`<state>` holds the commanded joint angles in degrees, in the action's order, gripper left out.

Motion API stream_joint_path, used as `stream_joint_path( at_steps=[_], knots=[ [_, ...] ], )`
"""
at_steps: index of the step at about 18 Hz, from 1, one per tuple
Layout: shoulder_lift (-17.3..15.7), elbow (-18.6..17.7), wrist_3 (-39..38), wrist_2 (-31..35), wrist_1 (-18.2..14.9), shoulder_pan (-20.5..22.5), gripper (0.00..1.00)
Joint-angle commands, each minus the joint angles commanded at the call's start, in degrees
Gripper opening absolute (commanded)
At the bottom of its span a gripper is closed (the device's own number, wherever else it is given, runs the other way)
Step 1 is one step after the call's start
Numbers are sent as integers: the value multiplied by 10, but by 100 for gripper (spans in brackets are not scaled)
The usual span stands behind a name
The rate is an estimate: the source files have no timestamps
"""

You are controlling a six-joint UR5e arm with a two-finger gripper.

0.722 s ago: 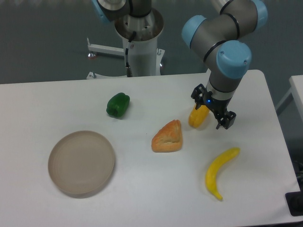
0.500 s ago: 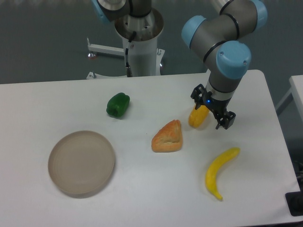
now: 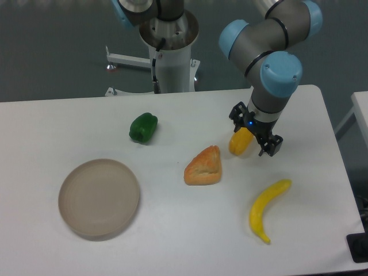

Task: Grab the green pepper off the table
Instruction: 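Move the open gripper over the green bell pepper and lower onto it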

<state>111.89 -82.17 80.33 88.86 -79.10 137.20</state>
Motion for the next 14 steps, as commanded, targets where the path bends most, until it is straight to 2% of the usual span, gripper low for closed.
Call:
stream_joint_path(
  at_steps=[3,6,9,11,14],
  knots=[
    [-44,-49,-3,-2,-1,-4,100],
    [-104,-125,-32,-4,0,-18,100],
    [-145,-186,-75,-4,26,-37,100],
    [-162,-210,-135,-4,40,-67,100],
    [-159,-212,-251,-9,46,-106,100]
  ],
)
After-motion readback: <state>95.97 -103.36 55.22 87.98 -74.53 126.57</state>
